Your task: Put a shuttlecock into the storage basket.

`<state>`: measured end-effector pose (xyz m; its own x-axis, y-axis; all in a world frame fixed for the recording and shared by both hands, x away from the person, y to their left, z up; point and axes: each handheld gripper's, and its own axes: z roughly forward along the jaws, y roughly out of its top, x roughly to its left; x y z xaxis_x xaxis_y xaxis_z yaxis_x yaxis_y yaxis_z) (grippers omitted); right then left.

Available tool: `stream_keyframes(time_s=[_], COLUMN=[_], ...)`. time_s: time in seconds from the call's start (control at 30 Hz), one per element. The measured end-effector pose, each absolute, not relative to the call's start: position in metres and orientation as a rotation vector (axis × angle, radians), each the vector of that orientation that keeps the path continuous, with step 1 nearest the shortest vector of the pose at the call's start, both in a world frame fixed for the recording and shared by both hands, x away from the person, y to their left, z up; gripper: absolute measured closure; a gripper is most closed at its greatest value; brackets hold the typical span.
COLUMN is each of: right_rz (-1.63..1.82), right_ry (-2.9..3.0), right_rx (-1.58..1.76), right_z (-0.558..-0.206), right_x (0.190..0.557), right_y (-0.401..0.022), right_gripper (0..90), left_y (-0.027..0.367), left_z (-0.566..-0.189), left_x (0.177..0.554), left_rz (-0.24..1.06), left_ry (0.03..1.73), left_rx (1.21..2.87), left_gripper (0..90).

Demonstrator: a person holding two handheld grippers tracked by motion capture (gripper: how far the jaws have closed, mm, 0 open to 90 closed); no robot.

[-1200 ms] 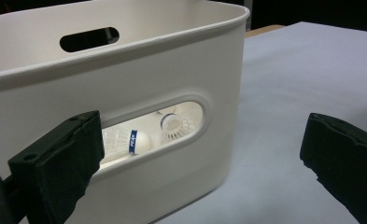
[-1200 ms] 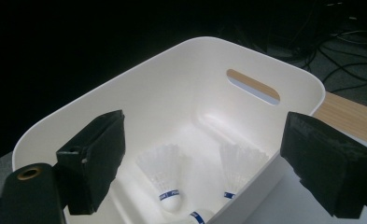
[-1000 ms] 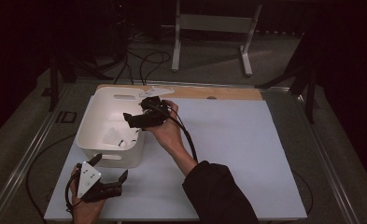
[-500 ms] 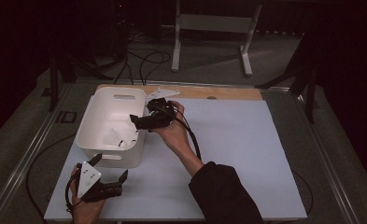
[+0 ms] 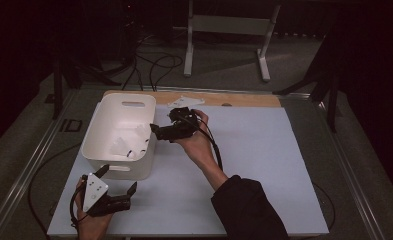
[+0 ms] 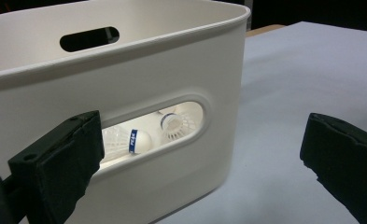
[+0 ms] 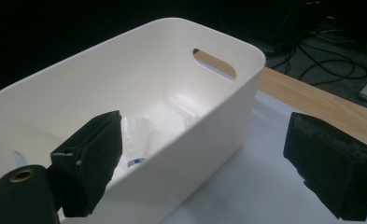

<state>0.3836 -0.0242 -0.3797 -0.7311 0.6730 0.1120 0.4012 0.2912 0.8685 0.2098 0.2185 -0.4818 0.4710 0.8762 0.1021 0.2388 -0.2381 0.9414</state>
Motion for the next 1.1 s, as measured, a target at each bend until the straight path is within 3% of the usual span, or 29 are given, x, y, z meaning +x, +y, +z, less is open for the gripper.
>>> stream_keyframes(time_s=[1.1], right_rz=[1.367], right_ry=[2.154], right_rx=[1.103], right_z=[-0.404], right_x=[0.358], right_y=[-0.12], right_gripper=[11.0], left_y=[0.217], left_z=[-0.482], left_x=[0.21], left_rz=[0.815], left_ry=[0.956], left_rx=[1.743], left_gripper=[0.2])
